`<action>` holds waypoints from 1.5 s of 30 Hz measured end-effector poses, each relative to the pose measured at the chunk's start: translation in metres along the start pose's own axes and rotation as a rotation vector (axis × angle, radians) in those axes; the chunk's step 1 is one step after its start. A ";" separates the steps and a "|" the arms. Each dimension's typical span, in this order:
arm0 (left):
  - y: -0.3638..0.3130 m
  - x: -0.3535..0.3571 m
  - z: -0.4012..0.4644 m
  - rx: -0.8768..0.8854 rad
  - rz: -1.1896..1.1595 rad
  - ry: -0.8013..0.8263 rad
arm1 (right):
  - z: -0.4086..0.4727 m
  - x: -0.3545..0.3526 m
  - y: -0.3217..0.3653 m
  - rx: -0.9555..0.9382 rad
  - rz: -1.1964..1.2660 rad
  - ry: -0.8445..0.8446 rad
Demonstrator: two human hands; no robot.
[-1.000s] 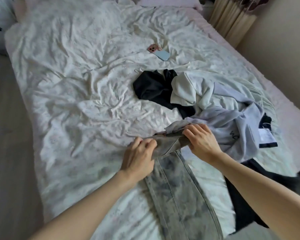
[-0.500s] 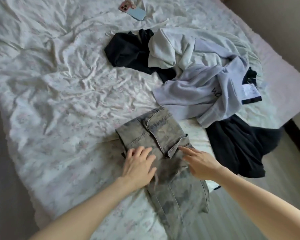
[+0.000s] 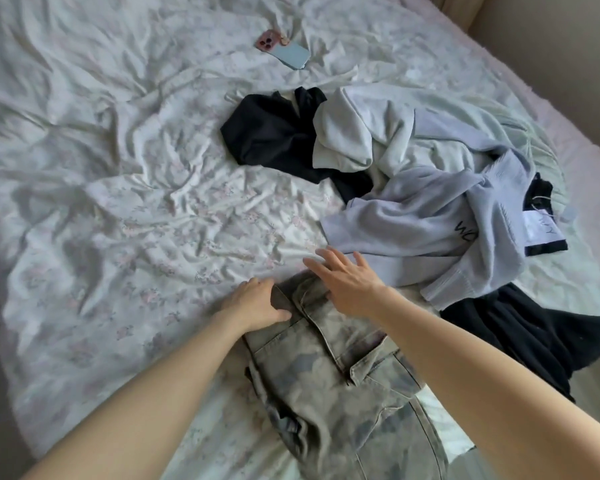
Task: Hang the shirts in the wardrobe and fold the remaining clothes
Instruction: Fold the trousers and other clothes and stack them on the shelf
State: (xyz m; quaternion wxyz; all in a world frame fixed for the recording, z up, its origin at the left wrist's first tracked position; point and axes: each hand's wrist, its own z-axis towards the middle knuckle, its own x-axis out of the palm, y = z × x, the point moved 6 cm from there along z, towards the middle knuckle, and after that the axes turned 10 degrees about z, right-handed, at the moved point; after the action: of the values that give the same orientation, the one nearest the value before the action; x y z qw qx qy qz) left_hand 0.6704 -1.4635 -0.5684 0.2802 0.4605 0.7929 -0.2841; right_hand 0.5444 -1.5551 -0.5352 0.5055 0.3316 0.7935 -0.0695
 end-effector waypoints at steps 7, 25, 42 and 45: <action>0.006 0.011 0.010 -0.002 -0.288 0.154 | 0.036 0.005 0.002 -0.019 -0.106 0.397; 0.011 -0.184 -0.081 -0.026 0.040 -0.709 | 0.007 -0.174 0.056 -0.034 -0.141 -0.488; -0.102 -0.007 -0.172 0.428 0.224 -0.480 | -0.159 -0.012 0.027 -0.007 -0.211 -0.412; -0.100 0.042 -0.157 0.454 0.368 -0.223 | -0.165 0.035 0.020 0.128 -0.152 -0.311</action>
State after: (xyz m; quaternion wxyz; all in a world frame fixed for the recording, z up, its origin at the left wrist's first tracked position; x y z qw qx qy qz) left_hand 0.5352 -1.3694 -0.4714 0.3021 0.6132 0.5770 -0.4470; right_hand 0.4215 -1.4505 -0.4810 0.5933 0.2874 0.7225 -0.2084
